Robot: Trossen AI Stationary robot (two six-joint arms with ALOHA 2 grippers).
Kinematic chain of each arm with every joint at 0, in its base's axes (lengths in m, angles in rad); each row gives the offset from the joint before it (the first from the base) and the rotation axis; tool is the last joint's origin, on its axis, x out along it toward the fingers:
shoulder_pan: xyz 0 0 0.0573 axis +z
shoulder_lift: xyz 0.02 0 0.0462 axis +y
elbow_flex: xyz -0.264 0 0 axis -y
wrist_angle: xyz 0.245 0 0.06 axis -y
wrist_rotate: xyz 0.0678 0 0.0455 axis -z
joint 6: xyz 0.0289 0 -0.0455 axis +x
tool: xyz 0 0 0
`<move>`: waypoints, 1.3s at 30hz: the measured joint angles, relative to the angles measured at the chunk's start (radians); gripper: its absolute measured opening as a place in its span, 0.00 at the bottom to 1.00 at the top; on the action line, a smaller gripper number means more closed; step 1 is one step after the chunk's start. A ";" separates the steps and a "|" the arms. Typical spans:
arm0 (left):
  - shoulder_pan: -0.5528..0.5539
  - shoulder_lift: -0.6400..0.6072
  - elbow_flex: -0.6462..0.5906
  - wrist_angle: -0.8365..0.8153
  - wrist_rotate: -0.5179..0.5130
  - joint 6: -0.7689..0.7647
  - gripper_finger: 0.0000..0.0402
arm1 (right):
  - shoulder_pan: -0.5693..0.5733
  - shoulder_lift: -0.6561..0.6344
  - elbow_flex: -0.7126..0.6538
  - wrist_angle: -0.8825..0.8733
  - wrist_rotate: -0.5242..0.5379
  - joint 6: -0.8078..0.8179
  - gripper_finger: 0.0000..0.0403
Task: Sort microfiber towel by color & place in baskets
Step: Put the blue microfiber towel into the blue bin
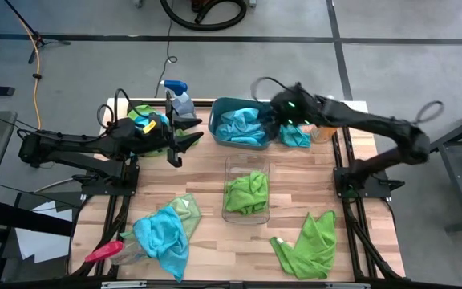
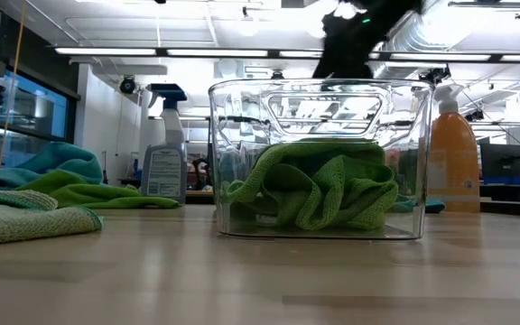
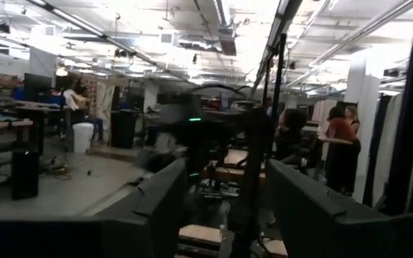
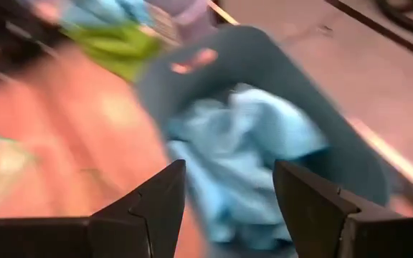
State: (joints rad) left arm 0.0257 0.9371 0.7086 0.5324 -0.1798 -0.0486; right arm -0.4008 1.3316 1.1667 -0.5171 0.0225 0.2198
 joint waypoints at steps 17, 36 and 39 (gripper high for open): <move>0.000 0.000 0.000 -0.059 -0.010 -0.079 0.44 | 0.309 -0.303 -0.442 0.851 -0.098 0.051 0.51; 0.151 -0.064 0.253 -1.563 -0.356 -0.674 0.44 | 0.310 -0.303 -0.442 0.822 -0.074 0.094 0.51; 0.222 -0.050 0.254 -1.725 -0.333 -0.681 0.44 | 0.310 -0.303 -0.442 0.806 -0.045 0.094 0.51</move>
State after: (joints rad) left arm 0.2482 0.8871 0.9627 -1.1923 -0.5126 -0.7292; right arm -0.0906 1.0286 0.7250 0.2884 -0.0227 0.3138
